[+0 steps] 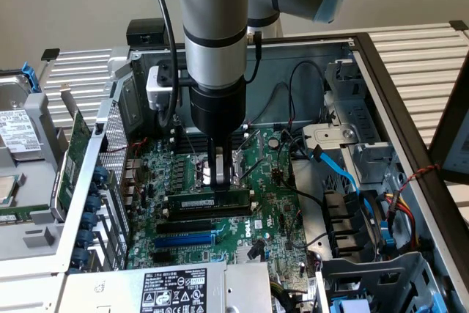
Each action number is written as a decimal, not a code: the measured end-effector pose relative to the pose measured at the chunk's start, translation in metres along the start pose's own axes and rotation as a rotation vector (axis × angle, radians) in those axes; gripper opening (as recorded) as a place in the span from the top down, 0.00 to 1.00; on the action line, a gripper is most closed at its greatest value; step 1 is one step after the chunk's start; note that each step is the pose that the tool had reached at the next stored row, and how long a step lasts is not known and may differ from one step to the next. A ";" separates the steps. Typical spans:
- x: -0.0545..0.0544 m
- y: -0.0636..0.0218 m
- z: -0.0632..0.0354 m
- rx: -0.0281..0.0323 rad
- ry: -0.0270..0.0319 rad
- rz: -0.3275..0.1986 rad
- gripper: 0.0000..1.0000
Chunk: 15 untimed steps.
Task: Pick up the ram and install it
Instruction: 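Insert the ram into the slot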
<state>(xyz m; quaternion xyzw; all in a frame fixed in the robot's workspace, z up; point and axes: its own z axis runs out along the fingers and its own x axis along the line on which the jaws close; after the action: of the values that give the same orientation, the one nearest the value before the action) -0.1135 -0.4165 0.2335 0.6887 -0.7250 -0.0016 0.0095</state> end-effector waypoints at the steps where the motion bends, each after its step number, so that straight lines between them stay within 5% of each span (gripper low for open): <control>1: 0.000 0.0000 0.0000 0.0000 0.0000 0.000 0.87; 15: 0.000 0.0005 0.0024 0.0001 0.0001 0.000 0.87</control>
<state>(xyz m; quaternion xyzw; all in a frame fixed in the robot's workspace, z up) -0.1141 -0.4166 0.2312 0.6887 -0.7250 -0.0016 0.0095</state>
